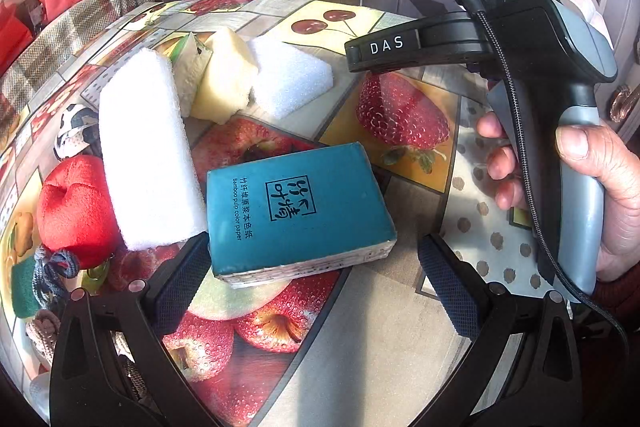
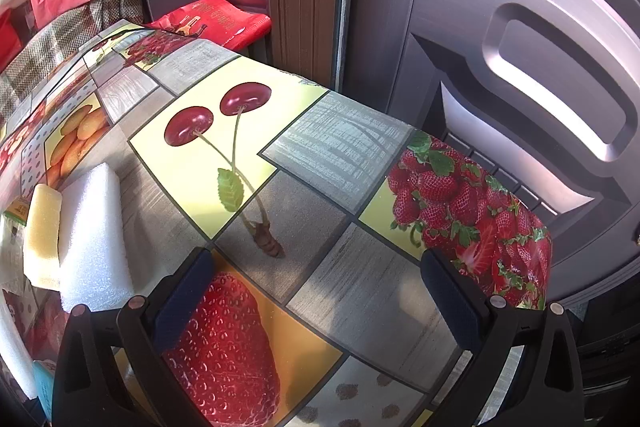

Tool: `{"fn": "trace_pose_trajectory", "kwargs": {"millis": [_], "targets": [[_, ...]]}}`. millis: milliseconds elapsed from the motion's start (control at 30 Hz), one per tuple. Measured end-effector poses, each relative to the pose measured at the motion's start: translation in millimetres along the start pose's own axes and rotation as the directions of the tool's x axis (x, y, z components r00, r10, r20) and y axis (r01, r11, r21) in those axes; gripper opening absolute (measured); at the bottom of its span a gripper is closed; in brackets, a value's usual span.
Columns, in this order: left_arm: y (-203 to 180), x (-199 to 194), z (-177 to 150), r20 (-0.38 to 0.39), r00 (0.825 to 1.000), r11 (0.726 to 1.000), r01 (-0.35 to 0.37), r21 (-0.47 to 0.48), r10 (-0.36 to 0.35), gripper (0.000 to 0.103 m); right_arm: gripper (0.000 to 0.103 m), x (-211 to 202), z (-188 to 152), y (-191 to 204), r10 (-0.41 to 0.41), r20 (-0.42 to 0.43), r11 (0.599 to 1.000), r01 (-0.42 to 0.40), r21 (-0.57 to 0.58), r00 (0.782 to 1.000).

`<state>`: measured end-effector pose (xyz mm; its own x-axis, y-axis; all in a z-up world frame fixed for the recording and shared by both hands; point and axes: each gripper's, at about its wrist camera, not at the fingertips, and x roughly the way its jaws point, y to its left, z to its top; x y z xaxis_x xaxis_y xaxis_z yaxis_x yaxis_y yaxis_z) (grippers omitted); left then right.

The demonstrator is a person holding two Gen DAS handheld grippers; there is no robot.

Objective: Organize soft objects

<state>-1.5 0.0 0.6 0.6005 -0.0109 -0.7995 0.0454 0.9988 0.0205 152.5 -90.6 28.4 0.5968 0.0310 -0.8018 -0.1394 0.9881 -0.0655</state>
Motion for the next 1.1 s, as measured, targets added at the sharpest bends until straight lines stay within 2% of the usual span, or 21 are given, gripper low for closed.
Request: {"fn": "trace_pose_trajectory", "kwargs": {"millis": [1100], "targets": [[-0.1,0.1,0.1,0.000,1.000,1.000,0.000,0.000,0.000,0.102,0.103,0.4,-0.7,0.0,-0.001,0.000,1.000,0.001,-0.002,1.000]]}}
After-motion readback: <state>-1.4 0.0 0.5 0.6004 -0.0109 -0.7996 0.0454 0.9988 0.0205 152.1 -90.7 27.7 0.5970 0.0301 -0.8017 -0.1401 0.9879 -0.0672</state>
